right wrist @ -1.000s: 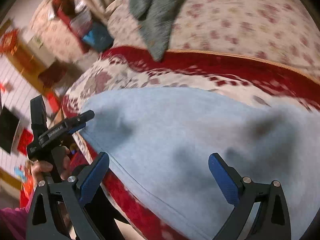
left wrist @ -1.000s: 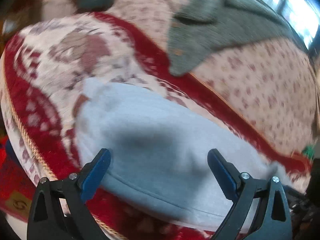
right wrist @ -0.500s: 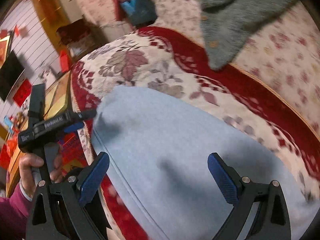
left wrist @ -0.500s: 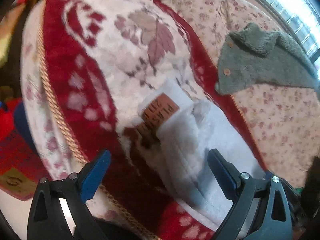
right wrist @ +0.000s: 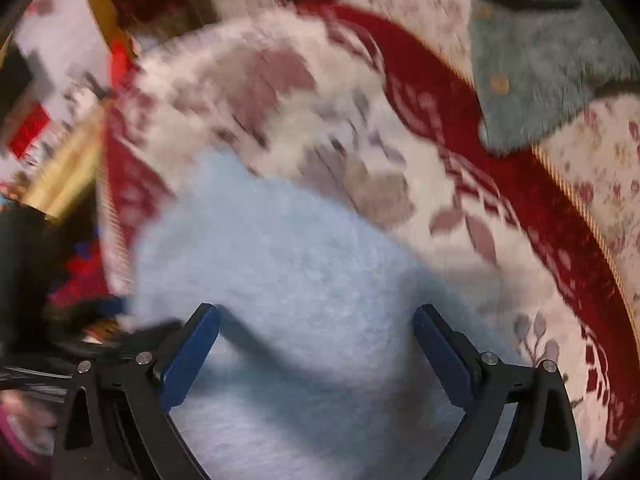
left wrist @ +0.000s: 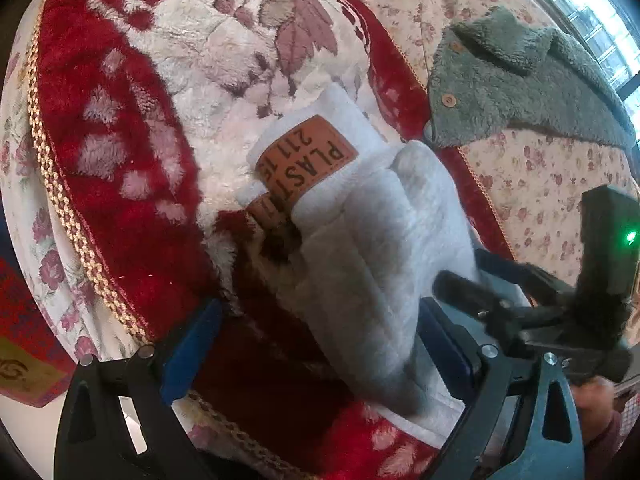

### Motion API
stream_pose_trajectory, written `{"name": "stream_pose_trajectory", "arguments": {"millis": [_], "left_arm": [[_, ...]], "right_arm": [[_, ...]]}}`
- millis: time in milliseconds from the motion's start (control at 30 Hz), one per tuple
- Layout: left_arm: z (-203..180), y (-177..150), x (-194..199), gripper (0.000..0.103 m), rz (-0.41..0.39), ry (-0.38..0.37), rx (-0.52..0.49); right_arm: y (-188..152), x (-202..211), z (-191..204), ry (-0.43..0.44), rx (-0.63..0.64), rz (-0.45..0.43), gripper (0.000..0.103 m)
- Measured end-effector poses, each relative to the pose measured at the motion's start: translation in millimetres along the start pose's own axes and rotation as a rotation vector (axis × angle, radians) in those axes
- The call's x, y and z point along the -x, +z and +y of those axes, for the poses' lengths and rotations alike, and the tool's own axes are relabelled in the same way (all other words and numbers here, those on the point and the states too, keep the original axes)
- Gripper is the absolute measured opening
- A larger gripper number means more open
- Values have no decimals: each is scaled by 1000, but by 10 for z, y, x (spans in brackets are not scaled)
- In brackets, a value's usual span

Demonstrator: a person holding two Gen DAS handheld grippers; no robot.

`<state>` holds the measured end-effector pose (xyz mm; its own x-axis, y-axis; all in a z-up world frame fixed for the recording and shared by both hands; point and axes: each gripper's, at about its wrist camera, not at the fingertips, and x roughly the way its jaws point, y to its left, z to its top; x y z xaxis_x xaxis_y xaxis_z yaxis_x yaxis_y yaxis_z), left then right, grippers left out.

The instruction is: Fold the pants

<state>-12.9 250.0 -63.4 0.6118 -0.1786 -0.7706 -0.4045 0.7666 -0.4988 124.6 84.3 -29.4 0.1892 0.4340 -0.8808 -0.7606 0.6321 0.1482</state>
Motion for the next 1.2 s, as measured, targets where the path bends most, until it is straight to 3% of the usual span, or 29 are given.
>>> {"name": "stream_pose_trajectory", "arguments": {"millis": [133,300,533,700,800,900,933,967,1000,1067,1100,1200], "left_arm": [[68,21,109,96,6,-23,21],[16,-8,87,97,15,-42,24],[-110,-35,-62,103,-21,25,34],[-241,-82,-159,103,-55,111,-20],[-285,-67,-215,103,-58,143,-39],[-270,-17,-259,103,-74,127,-23],[-256,-3,-266,103,-80,117,-16],[-257,3,-268,103,-88,111,-7],[-264,-6,-260,100,-100,103,-6],[-283,-18,-230,70,-126,71,-22],[-302,-14,-227,58,-124,15,-31],[-361,-13,-232,42,-126,-8,-67]], "right_arm": [[87,206,-22,18,36,-47,99],[450,331,-216,61,23,-74,100],[852,-94,-179,243,79,76,100],[898,-574,-84,324,134,229,99],[876,-800,-64,379,133,274,98],[850,-808,15,421,166,246,83],[844,-775,45,451,173,241,71],[838,-755,62,447,185,237,68],[827,-718,91,448,207,230,65],[818,-658,118,449,223,221,57],[815,-613,133,445,234,212,55],[821,-484,108,424,242,179,46]]}}
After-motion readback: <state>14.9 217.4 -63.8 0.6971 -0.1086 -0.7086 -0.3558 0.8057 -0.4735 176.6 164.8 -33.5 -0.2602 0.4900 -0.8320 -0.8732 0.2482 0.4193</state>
